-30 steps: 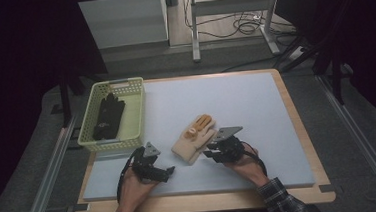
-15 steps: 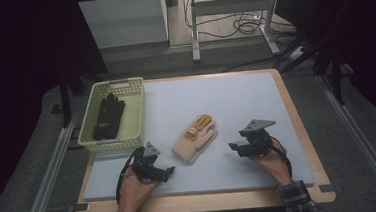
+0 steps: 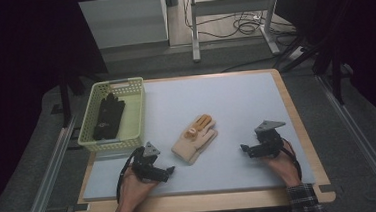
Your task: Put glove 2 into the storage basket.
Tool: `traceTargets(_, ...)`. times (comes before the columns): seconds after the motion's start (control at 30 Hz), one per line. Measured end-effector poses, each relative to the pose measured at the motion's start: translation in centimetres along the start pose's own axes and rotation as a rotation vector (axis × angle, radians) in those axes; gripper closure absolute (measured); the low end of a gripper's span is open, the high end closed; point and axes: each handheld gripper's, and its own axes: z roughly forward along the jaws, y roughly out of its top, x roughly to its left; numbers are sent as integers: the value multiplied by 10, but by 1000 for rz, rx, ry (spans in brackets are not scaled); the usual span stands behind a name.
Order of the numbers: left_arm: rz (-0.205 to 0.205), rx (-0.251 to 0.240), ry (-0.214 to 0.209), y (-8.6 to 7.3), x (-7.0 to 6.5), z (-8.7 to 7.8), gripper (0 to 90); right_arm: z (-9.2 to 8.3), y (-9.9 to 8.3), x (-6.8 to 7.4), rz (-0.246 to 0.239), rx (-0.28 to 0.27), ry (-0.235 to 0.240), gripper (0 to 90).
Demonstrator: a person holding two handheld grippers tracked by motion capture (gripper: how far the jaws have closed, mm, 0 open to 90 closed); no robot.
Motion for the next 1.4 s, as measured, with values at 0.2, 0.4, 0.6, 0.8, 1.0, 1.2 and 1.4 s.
traceTargets(0.2, -18, -11, -27, 5, 1, -6, 0, 0, -1, 0, 1, -5, 0, 135)
traceTargets(0.4, -28, -32, -81, 20, 2, -11, 0, 0, -1, 0, 0, -6, -2, 135)
traceTargets(0.6, 12, -23, -97, 43, -5, -9, 0, 0, -1, 1, -6, -9, -8, 134)
traceTargets(0.8, 32, -8, -104, 70, -10, 0, 0, 0, -1, 1, -6, -10, -10, 134)
traceTargets(1.0, 65, 25, -94, 94, -19, 21, 0, 0, -1, 1, -9, -11, -11, 134)
traceTargets(1.2, 73, 68, -77, 114, -23, 46, 0, 0, -1, 2, -10, -12, -12, 134)
traceTargets(1.4, 37, 118, -97, 124, -19, 69, 0, 0, -1, 2, -11, -13, -14, 134)
